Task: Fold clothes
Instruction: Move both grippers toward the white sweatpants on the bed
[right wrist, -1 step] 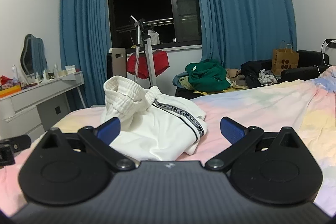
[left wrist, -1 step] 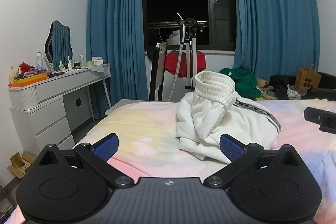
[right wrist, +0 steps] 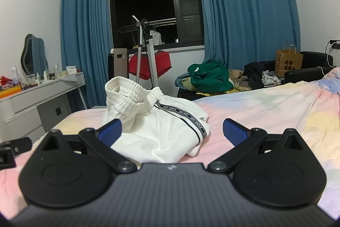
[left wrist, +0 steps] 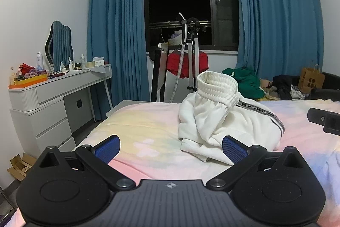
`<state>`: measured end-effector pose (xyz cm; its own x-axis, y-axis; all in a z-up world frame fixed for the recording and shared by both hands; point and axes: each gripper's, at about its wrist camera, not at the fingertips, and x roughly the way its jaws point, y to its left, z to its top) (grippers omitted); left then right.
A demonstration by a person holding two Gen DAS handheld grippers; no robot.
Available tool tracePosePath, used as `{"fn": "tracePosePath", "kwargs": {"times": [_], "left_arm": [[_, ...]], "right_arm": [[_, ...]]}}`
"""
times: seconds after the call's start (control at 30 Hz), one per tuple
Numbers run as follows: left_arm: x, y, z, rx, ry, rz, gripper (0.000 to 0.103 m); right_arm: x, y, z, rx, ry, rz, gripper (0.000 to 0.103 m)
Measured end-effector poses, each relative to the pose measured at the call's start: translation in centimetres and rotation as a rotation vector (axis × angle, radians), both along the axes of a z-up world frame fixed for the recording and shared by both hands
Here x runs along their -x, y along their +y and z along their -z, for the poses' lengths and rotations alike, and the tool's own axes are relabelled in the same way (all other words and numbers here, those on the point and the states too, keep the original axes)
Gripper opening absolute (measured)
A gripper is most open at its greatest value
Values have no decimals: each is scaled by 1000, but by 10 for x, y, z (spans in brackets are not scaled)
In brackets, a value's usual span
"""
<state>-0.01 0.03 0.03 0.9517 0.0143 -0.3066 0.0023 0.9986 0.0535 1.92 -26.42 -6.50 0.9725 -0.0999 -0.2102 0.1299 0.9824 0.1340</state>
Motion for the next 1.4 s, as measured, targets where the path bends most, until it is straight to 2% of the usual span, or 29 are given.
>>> {"fn": "tracePosePath", "kwargs": {"times": [0.17, 0.2, 0.27, 0.5, 0.67, 0.9, 1.17, 1.4], "left_arm": [[2, 8, 4, 54, -21, 8, 103], [3, 6, 5, 40, -21, 11, 103], [-3, 9, 7, 55, 9, 15, 103], [-16, -13, 14, -18, 26, 16, 103], [-16, -11, 15, -5, 22, 35, 103], [-13, -3, 16, 22, 12, 37, 103], [-19, 1, 23, 50, 38, 49, 103], [-22, 2, 28, 64, 53, 59, 103]], "right_arm": [[3, 0, 0, 27, 1, -5, 103], [4, 0, 0, 32, 2, -5, 103], [0, -2, 1, 30, 14, -5, 103], [3, 5, -5, 70, -7, 5, 103], [6, 2, -9, 55, -37, 25, 103], [9, -11, -15, -22, -42, 10, 103], [10, -14, -16, -8, -39, 41, 103], [14, -16, -23, -14, -57, 22, 103]]}}
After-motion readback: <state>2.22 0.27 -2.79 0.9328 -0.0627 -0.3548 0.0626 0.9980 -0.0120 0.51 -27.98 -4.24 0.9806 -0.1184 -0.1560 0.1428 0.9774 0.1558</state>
